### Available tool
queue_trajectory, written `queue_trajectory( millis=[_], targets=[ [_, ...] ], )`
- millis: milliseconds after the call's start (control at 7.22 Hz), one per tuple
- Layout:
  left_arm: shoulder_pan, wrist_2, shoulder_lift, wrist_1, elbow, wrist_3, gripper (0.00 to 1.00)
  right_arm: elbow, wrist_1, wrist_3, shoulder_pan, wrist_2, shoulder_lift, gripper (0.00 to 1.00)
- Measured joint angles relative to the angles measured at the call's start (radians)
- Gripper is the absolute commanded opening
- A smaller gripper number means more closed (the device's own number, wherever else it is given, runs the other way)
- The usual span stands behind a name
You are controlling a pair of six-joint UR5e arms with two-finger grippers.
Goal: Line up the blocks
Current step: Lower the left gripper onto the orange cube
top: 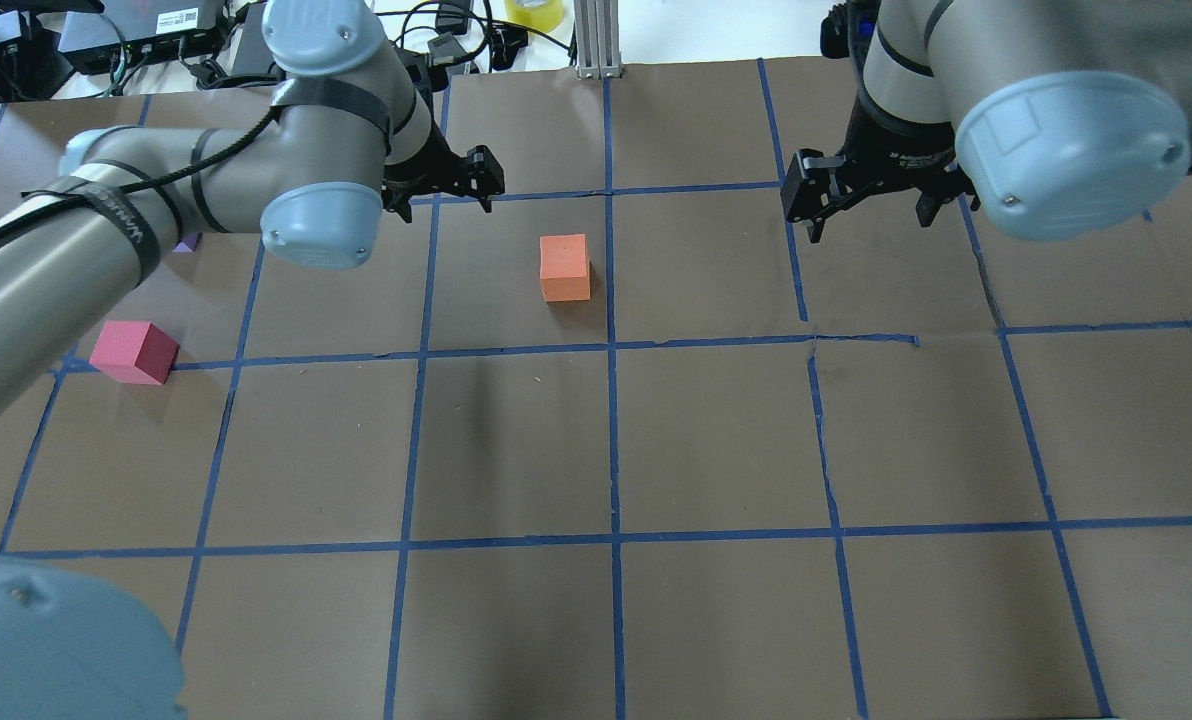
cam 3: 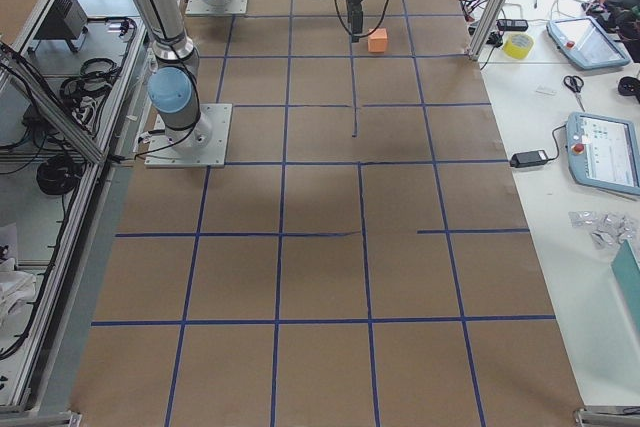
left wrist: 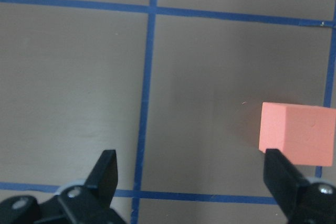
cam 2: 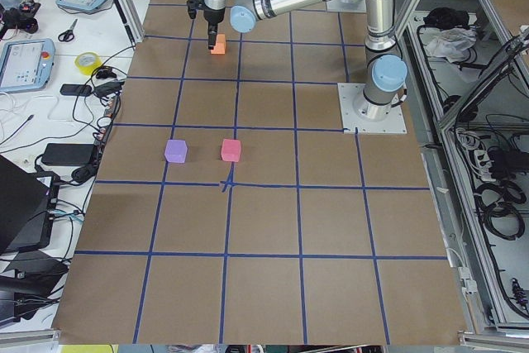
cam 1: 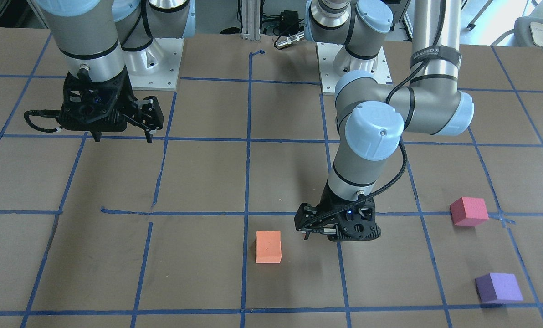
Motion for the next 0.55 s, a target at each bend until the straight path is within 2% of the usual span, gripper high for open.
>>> queue_trajectory(
  millis=[554],
  targets=[
    [-0.076, -0.027, -0.130, 0.082, 0.033, -0.088, 1.00, -0.011, 0.046, -0.038, -0.031, 0.103, -0.041, 1.00]
  ],
)
